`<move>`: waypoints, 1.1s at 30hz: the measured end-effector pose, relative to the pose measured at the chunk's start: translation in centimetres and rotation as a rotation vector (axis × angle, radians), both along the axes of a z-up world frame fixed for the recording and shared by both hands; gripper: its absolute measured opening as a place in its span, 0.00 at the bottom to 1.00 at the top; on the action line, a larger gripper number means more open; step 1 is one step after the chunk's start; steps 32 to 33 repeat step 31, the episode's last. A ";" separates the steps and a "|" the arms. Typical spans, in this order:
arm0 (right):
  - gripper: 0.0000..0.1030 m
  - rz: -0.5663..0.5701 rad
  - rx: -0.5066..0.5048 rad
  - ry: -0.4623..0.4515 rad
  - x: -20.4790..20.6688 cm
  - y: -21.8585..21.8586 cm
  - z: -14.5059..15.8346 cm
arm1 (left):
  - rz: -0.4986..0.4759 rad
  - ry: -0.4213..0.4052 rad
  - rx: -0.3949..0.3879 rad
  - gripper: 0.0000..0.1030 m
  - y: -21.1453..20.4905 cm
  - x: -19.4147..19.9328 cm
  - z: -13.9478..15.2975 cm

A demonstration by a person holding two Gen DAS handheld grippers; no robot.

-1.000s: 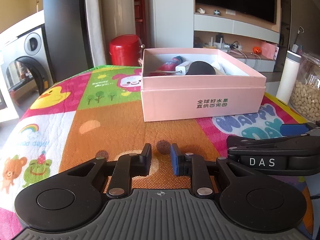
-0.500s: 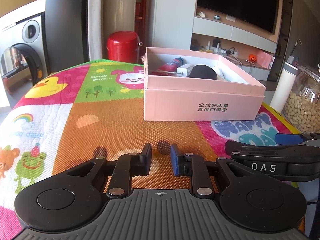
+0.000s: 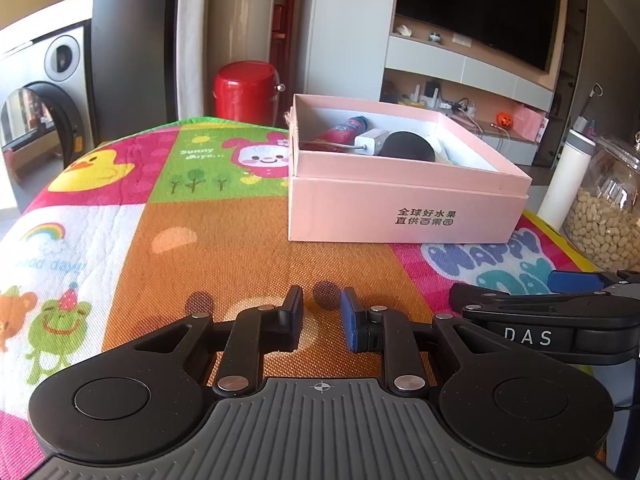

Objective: Organize rigid objects

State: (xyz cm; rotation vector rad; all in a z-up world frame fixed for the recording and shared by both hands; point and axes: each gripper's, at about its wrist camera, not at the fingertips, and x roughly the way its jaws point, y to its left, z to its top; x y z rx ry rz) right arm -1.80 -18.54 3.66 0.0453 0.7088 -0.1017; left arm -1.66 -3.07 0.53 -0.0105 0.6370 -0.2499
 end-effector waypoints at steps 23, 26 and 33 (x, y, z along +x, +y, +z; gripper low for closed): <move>1.00 0.000 0.000 0.000 0.0 0.0 0.0 | 0.000 -0.004 0.024 0.23 -0.3 -0.1 0.0; 1.00 0.000 0.000 0.000 0.0 0.0 0.0 | 0.000 -0.007 0.036 0.23 -0.5 -0.1 0.0; 1.00 0.000 0.000 0.000 0.0 0.0 0.0 | 0.000 -0.007 0.036 0.23 -0.4 -0.1 0.0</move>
